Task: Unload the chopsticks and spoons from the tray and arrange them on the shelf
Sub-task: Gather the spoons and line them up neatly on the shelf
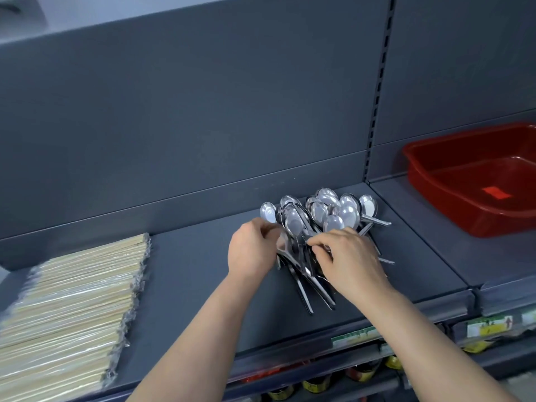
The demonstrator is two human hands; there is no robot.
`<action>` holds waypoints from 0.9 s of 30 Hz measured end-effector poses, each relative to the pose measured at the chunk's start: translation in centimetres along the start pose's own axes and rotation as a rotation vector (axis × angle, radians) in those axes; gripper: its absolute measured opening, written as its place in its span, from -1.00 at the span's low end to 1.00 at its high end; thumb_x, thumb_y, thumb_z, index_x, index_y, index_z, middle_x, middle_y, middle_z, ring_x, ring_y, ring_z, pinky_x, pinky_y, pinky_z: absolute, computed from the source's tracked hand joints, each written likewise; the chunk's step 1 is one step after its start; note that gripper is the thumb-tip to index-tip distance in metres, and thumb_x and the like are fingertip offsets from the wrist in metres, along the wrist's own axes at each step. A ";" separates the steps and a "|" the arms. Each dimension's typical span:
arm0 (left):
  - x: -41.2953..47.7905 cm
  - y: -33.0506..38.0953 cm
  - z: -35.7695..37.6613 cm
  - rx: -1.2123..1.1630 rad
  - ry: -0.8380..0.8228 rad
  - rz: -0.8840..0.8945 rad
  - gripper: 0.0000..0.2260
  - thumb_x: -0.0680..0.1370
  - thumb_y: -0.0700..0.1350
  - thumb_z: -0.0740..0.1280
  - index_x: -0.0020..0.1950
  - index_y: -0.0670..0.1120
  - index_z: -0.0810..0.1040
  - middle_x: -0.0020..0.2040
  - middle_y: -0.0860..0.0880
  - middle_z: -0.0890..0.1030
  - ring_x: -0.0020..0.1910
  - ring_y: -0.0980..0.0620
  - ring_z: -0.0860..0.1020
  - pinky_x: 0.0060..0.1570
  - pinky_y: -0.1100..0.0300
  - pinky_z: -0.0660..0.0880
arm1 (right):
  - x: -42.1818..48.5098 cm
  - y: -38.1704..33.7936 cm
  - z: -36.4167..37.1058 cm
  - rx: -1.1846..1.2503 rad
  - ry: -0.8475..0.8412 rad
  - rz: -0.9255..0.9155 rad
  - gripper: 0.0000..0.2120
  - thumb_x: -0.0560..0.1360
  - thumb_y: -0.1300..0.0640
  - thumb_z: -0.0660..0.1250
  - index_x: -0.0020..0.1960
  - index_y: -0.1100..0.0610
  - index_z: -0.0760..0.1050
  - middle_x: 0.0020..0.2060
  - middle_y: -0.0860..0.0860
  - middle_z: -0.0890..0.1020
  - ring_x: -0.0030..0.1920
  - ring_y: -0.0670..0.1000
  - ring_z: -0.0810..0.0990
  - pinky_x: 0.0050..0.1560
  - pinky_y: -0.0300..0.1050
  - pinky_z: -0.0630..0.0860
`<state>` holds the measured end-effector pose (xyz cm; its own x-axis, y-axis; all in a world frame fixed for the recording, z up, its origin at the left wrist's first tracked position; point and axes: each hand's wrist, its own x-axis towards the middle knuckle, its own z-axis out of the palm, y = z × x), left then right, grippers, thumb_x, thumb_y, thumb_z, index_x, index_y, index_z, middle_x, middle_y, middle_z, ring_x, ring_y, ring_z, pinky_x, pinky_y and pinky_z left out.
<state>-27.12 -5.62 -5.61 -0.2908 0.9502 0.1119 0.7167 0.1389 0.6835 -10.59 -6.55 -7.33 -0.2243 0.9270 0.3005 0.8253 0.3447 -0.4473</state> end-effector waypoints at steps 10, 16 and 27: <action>1.5 2.5 0.5 -0.477 -0.116 -0.031 -0.86 0.57 -0.07 0.33 -0.15 -0.10 0.56 -0.39 0.02 0.52 -0.47 0.09 0.48 -0.33 0.15 0.51 | 1.8 -0.5 -0.5 0.617 -0.199 0.364 -0.79 0.60 0.22 0.09 -0.12 0.03 0.44 -0.26 -0.03 0.64 -0.34 -0.08 0.60 -0.27 -0.12 0.48; 1.5 2.2 2.9 0.189 -0.133 -0.006 -0.74 0.51 0.05 0.29 -0.17 -0.13 0.60 -0.25 -0.07 0.65 -0.17 -0.11 0.59 -0.26 0.17 0.46 | 1.2 3.1 -2.3 0.492 -0.073 0.509 -0.79 0.53 0.28 0.08 -0.10 0.07 0.45 -0.20 -0.10 0.63 -0.24 0.08 0.57 -0.16 -0.05 0.52; 2.1 5.2 6.8 0.365 -0.113 0.222 -0.78 0.56 0.06 0.25 0.04 -0.07 0.54 -0.02 -0.03 0.61 -0.01 -0.11 0.58 -0.13 0.12 0.48 | 0.0 5.3 -2.3 0.467 -0.064 0.582 -0.72 0.55 0.26 0.06 0.02 0.01 0.51 -0.12 -0.10 0.62 -0.15 0.06 0.63 -0.17 -0.10 0.54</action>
<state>-19.69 -0.96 -6.76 -0.0484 0.9898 0.1338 0.9369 -0.0015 0.3497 -4.98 -5.09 -7.77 0.1394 0.9807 -0.1371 0.5175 -0.1902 -0.8343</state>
